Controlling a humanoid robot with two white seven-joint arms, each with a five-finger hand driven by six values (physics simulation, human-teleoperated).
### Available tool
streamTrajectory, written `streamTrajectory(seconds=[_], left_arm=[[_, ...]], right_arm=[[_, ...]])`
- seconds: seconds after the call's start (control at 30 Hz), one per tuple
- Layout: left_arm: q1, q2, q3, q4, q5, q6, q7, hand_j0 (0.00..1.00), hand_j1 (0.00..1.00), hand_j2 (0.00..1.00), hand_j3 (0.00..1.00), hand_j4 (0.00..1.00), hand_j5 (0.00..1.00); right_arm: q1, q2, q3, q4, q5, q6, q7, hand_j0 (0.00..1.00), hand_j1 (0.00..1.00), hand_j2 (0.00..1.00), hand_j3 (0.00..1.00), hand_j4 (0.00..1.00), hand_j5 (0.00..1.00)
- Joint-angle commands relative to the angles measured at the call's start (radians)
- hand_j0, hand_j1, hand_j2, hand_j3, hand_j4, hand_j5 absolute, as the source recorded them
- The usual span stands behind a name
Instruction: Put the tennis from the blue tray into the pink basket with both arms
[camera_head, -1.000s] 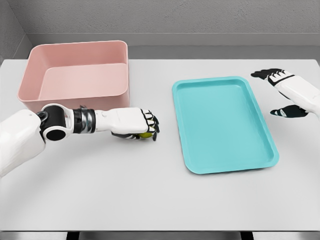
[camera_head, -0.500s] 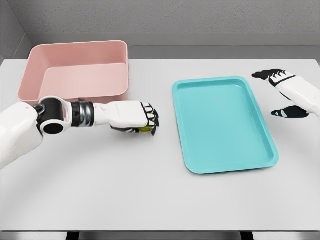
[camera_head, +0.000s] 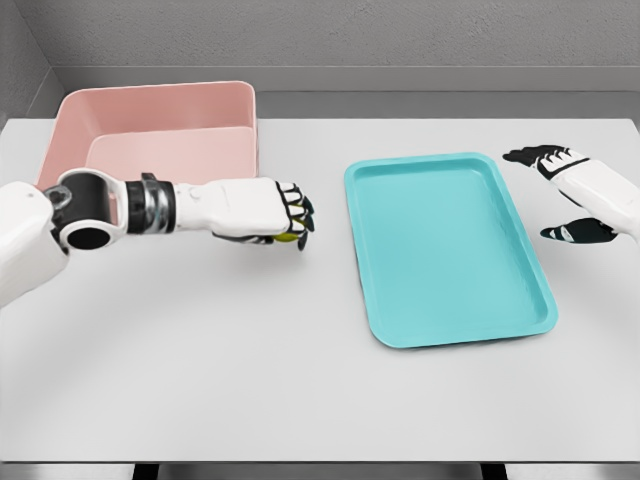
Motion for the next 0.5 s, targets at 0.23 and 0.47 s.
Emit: streamTrajectory(seconds=[0.23,0.47], left_arm=[[-0.043,0.038,0.006,-0.006,0.021,0.002,0.002,0.58,0.58,0.58,0.58,0.58,0.58],[-0.08,0.072,0.01,-0.004,0.051,0.002,0.002,0.58,0.58,0.58,0.58,0.58,0.58]], right_arm=[[0.005,0.0,-0.019,0.001,-0.02,0.003,0.002,1.0,1.0,1.0,1.0,1.0,1.0],[0.005,0.001,-0.019,0.002,-0.021,0.003,0.0,1.0,1.0,1.0,1.0,1.0,1.0]])
